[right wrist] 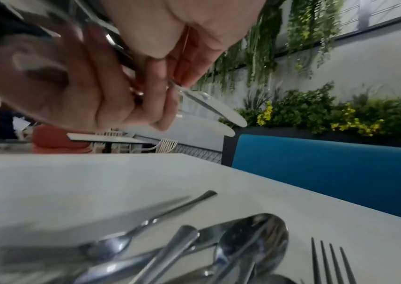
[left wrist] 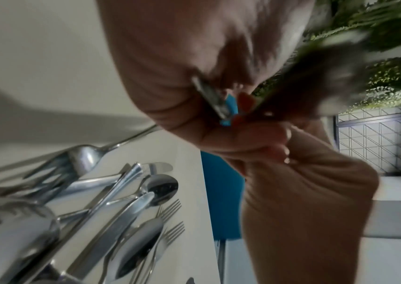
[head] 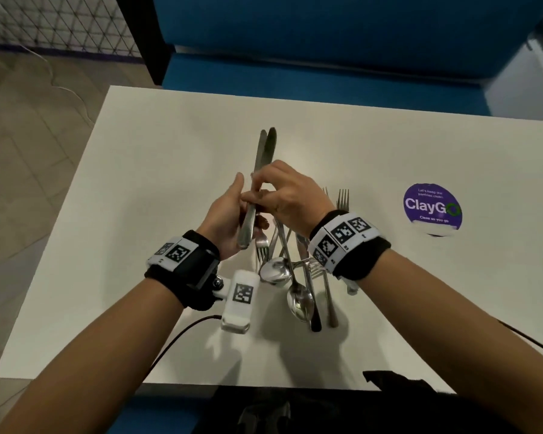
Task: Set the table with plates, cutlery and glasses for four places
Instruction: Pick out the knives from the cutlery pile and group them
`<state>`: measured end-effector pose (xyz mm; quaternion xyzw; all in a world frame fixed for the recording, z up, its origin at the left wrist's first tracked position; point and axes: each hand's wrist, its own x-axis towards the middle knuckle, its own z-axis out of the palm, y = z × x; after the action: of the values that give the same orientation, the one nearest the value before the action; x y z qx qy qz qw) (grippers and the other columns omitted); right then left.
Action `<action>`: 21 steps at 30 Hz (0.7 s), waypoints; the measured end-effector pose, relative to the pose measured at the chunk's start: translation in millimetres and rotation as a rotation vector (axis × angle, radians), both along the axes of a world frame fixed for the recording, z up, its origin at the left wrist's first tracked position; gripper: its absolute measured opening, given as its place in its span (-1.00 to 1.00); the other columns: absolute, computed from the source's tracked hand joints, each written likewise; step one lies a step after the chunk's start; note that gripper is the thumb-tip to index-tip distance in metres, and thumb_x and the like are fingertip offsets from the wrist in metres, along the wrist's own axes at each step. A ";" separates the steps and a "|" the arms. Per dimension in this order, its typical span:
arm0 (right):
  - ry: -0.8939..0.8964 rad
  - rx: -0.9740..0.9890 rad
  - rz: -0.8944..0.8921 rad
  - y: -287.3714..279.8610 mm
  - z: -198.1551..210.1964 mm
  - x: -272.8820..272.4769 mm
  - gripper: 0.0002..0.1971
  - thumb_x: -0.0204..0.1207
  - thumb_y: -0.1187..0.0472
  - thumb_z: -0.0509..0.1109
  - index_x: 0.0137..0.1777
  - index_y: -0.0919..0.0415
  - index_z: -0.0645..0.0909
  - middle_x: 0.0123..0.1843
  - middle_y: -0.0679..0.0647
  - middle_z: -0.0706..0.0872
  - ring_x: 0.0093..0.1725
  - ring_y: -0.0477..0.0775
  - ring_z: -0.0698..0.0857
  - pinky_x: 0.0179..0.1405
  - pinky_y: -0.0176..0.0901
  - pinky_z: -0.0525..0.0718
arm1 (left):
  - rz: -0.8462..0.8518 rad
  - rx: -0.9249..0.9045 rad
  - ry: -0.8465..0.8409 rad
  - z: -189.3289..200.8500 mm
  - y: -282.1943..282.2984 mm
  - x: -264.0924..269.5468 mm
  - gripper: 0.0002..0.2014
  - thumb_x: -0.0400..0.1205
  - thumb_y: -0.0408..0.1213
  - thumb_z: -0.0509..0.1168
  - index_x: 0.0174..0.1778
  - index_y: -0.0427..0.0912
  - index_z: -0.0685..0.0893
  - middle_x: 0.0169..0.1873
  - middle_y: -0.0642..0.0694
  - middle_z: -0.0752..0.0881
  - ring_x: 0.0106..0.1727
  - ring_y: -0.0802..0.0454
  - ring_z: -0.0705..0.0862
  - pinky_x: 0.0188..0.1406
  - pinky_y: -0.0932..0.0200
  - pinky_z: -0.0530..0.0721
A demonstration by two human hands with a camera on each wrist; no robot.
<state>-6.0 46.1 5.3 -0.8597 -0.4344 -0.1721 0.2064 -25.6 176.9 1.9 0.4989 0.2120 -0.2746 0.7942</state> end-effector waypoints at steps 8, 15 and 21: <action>0.173 0.136 -0.148 -8.1 -28.3 -13.8 -0.80 0.32 0.47 0.46 -0.09 0.29 0.81 -0.21 0.18 0.78 -0.27 0.13 0.75 -0.31 -0.16 0.74 | 0.049 0.095 -0.039 -19.7 5.4 3.0 -0.78 0.75 -0.15 0.12 -0.18 -0.14 0.48 -0.49 0.01 0.46 -0.70 0.24 0.30 -0.76 0.41 0.28; 0.970 -0.454 -0.735 -56.2 -40.0 -46.4 -0.75 0.45 0.04 0.46 -0.15 0.25 0.67 -0.23 0.06 0.66 -0.16 0.04 0.66 -0.13 -0.15 0.66 | -0.271 0.550 -0.203 -35.2 -15.4 -15.8 -0.76 0.67 -0.13 0.26 -0.27 -0.12 0.47 -0.50 0.01 0.40 -0.59 0.15 0.35 -0.68 0.33 0.34; 0.996 -0.303 -0.876 -64.5 -51.2 -73.5 -0.67 0.48 -0.07 0.40 -0.25 0.23 0.67 -0.39 0.01 0.59 -0.29 0.02 0.62 -0.37 -0.26 0.50 | -0.619 1.007 -0.471 -44.1 -56.2 -32.7 -0.74 0.46 -0.21 0.48 -0.29 -0.06 0.47 -0.35 0.02 0.58 -0.31 0.10 0.56 -0.43 0.30 0.40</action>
<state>-79.5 -18.4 -45.9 -0.9524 0.0812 0.2394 0.1703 -58.4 120.7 -42.3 0.8965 -0.0191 -0.2410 0.3713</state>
